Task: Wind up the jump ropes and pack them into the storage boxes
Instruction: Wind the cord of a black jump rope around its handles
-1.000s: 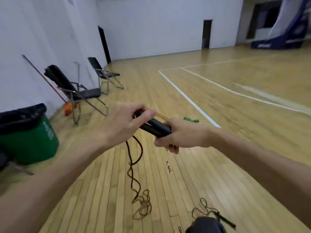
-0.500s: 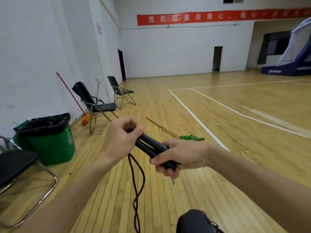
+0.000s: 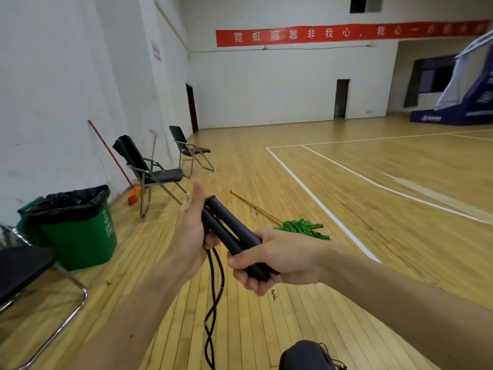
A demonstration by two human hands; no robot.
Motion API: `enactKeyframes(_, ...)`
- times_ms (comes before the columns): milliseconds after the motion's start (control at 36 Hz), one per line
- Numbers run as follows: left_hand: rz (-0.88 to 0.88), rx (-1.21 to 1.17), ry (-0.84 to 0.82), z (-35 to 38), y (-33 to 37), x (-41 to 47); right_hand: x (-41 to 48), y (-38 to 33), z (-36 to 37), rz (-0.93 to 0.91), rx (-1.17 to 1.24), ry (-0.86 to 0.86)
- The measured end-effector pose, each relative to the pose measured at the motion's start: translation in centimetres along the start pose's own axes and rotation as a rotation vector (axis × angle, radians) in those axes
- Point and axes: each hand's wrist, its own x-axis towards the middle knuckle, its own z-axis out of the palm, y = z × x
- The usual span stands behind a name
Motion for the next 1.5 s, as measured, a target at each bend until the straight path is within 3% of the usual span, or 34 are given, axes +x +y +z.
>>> enactKeyframes(167, -0.082, -0.144, -0.031, 0.9, -0.7, 0.3, 0.2, 0.3, -0.1, -0.006, 0.085, -0.039)
enactKeyframes(389, -0.156, -0.123, 0.053, 1.2, -1.6, 1.2, 0.5, 0.7, -0.1, 0.041, 0.154, -0.007)
enactKeyframes(611, -0.242, -0.155, 0.038, 1.8, -2.5, 0.5, 1.3, 1.1, 0.6, -0.081, 0.194, 0.030)
enactKeyframes(750, -0.013, 0.078, 0.095, 1.6, -5.4, -0.3, 1.1, 0.6, -0.9, -0.107, 0.116, 0.154)
enactKeyframes(861, 0.266, 0.555, 0.092, 0.7, -6.9, -0.9, 0.9, 1.1, -1.6, -0.057, 0.024, 0.237)
enactKeyframes(972, 0.398, 1.157, -0.043, 0.3, -7.2, -1.3, 1.3, 2.2, -2.3, 0.034, -0.081, 0.353)
enactKeyframes(1111, 0.475, 1.571, -0.220, -0.3, -6.6, -0.9, 1.7, 3.2, -3.1, 0.108, -0.330, 0.437)
enactKeyframes(1250, 0.542, 1.770, -0.467, -1.5, -6.0, -0.3, 2.4, 3.6, -3.3, 0.203, -0.558, 0.484)
enactKeyframes(1500, 0.750, 1.788, -0.842, -2.0, -4.2, 0.0, 3.7, 3.9, -2.7, 0.440, -0.788, 0.356)
